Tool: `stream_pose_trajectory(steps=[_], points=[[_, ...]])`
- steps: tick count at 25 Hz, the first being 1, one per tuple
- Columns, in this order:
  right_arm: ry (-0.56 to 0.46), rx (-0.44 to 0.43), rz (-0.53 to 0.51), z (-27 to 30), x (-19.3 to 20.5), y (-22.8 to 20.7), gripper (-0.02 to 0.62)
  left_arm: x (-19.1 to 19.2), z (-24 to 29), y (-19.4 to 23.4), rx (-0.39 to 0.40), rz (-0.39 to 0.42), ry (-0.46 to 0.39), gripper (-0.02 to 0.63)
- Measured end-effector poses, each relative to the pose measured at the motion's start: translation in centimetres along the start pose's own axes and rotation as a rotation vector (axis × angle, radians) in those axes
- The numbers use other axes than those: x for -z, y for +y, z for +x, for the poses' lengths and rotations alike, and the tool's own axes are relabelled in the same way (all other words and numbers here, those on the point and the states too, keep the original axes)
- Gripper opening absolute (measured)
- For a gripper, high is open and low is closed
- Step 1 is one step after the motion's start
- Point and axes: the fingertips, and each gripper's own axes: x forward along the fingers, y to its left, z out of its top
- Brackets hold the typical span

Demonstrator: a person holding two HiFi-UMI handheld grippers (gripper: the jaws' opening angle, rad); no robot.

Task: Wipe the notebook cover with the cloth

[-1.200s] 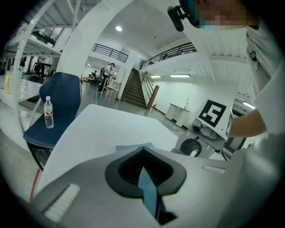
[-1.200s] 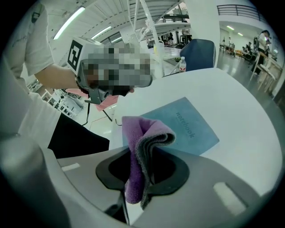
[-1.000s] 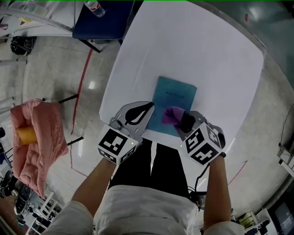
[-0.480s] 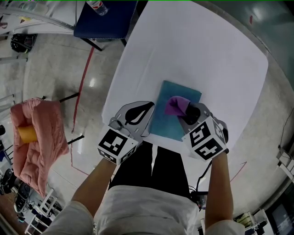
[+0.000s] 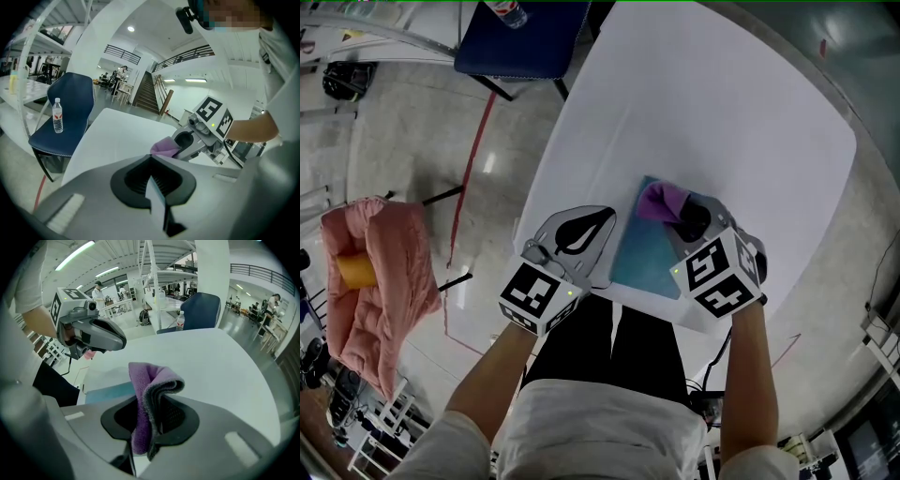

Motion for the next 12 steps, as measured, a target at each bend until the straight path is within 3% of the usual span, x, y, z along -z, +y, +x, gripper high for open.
stream_pose_trajectory(steps=[12], points=[[0.040,0.042,-0.085,1.6,-1.4,-1.5,0.109,-0.4,0.3,1.7,-0.003,-0.021,0.004,0.000]])
